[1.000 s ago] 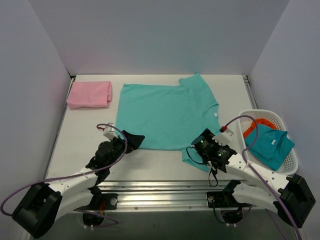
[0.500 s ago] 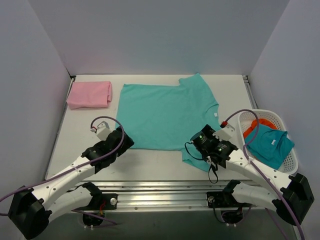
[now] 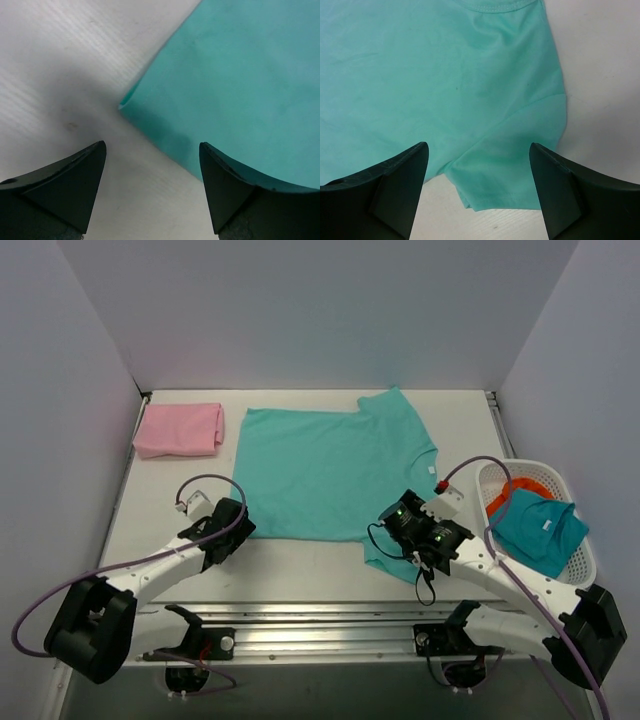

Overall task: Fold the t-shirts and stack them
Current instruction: Flatten the tshirt out

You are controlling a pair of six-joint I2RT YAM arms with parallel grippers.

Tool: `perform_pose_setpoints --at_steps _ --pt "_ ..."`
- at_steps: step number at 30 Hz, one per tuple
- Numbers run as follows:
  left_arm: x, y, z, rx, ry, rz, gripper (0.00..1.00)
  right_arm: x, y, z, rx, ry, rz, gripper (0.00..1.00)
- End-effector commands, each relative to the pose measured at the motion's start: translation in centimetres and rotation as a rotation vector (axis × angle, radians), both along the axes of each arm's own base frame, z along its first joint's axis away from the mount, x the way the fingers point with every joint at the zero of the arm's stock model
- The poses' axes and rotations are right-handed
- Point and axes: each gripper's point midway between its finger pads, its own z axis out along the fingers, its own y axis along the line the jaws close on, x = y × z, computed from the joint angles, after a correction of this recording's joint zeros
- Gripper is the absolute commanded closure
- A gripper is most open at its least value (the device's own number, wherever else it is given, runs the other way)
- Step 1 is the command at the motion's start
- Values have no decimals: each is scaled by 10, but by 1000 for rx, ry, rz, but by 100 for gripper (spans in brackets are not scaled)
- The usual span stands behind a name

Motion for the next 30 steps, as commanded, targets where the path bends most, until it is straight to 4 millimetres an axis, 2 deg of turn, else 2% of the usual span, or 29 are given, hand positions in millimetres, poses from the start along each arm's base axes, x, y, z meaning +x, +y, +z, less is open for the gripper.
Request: perform_pose_setpoints --at_steps 1,7,14,20,21,24,26,27,28,30 --pt "4 -11 -15 -48 17 -24 15 -4 0 -9 -30 29 27 23" --pt "9 -4 -8 -22 -6 3 20 -10 -2 -16 -23 51 34 23" --pt "9 2 -7 14 5 8 52 -19 -6 -19 -13 72 43 25" --pt "11 5 -8 18 10 4 66 -35 1 -26 15 149 115 32" --pt "13 5 -7 14 3 4 72 -38 0 -25 17 153 125 34" --pt "16 7 -7 7 -5 2 83 -47 -1 -15 24 170 163 37" --pt "17 8 -7 3 -6 1 86 -56 -9 -13 -9 210 175 40" --pt "17 9 -7 1 -7 3 94 -57 -9 -9 -9 218 181 39" --pt "17 8 -7 -2 -8 4 97 -58 -8 -10 -9 235 195 39" --pt "18 8 -7 -7 -13 7 98 -60 1 -18 43 297 253 36"
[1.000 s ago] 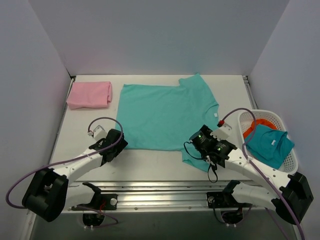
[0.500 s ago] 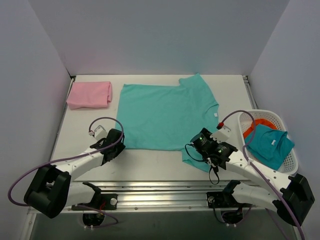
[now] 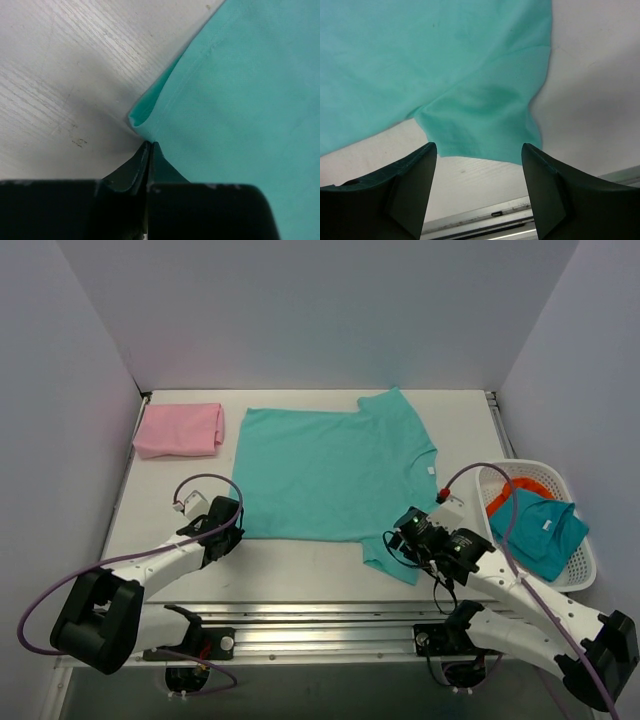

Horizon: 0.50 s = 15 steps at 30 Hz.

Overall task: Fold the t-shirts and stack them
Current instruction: Flatten the tshirt out

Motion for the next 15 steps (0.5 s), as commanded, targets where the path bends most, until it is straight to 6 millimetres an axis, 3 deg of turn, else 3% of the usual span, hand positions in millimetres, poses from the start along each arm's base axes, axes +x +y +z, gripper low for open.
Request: perform_pose_setpoints --at_steps 1,5,11,15 --pt "3 -1 1 -10 -19 -8 98 -16 -3 -15 -6 154 81 36" --pt "4 -1 1 -17 -22 -13 98 -17 -17 -41 27 237 23 37" --pt "1 3 1 -27 -23 -13 98 -35 -12 -75 167 333 -13 41" --pt "1 3 1 -31 -26 -13 98 -41 -15 -79 178 336 -33 42"
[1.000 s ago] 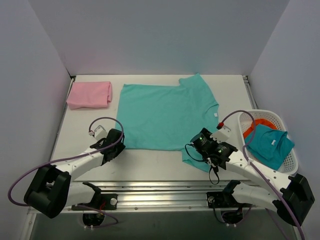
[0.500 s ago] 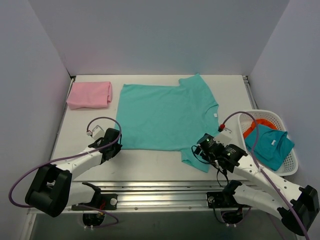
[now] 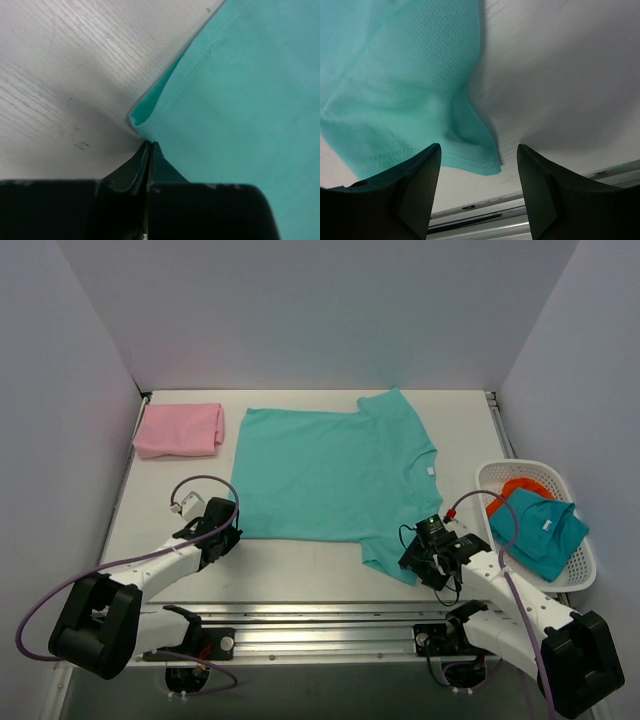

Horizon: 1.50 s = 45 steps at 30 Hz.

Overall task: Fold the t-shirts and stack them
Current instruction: Flatten the tshirt out, then fold the tshirt

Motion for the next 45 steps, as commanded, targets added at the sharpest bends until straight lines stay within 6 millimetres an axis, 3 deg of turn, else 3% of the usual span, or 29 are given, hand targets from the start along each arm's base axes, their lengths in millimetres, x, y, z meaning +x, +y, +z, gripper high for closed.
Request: perform_pose_setpoints --at_steps 1,6,9,10,12,13,20,22,27,29,33,35,37,45 --pt "1 1 1 -5 -12 -10 98 -6 6 1 50 11 12 42" --pt "1 2 1 -8 -18 -9 98 -13 3 -6 53 17 -3 42" --pt "1 1 1 -8 -17 -11 98 -12 4 -4 64 1 -14 49" --pt "1 1 1 -8 -16 -13 98 -12 5 -3 68 -7 -16 58" --pt "0 1 1 -8 -13 -12 98 -10 5 -3 72 -16 -10 66" --pt "1 1 1 -9 -14 -12 98 -9 6 -3 74 -22 -7 75" --pt "0 1 1 -10 -12 -13 98 -7 6 -4 57 -16 28 89" --pt "0 1 1 -10 -12 -13 98 -9 11 -4 80 -4 49 100" --pt "-3 0 3 -13 4 -22 98 -7 8 4 66 -22 52 100" --pt "-6 2 11 -12 0 -22 98 -6 -5 10 1 -36 34 100" --pt "-7 7 38 -4 -51 -19 98 5 -10 41 -16 -120 18 100" --pt "-7 9 51 -8 -78 -20 98 10 -12 43 -38 -128 15 100" --pt "-4 7 60 -17 -97 -27 98 19 -11 49 -44 -152 11 100" --pt "17 -5 68 -49 -104 -46 98 68 2 61 -57 -234 -4 100"
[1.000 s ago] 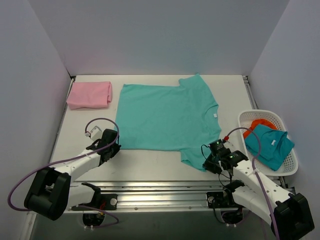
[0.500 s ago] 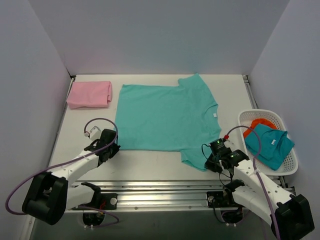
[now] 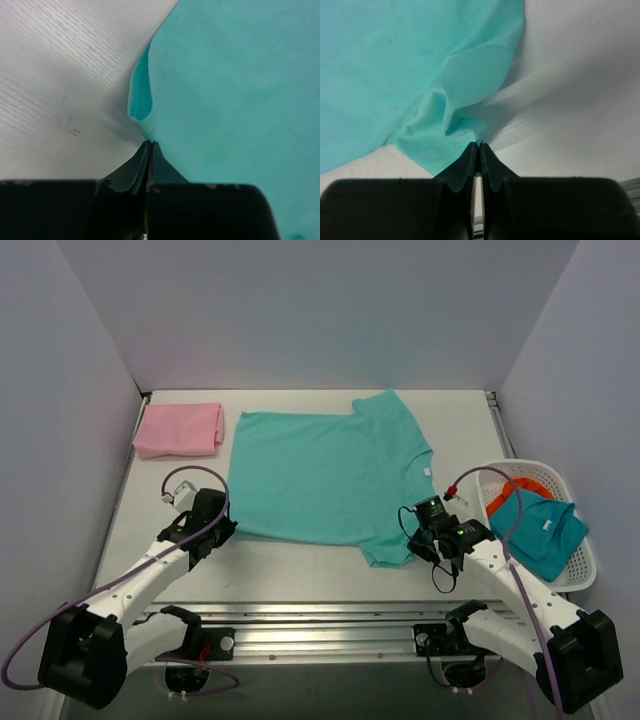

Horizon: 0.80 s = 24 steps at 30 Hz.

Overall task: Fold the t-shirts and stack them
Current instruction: Fold the tshirt

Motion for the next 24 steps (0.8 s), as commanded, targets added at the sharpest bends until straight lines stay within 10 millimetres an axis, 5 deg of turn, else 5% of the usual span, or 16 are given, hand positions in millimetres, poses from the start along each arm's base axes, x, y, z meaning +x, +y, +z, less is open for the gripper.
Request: perform_pose_setpoints --at_steps 1,9,15,19,24 --pt "21 -6 19 -14 -33 -10 98 39 -1 24 -37 -116 -43 100" --pt "59 -23 19 -41 -10 -33 98 101 20 54 -28 -185 -77 100" --pt "94 -26 43 -38 -49 -36 98 143 35 74 -26 -223 -93 100" --pt "118 -26 49 -36 -53 -47 98 168 42 73 -39 -229 -102 100" --pt "143 -20 28 -43 -2 -42 98 197 40 49 -66 -177 -112 100"
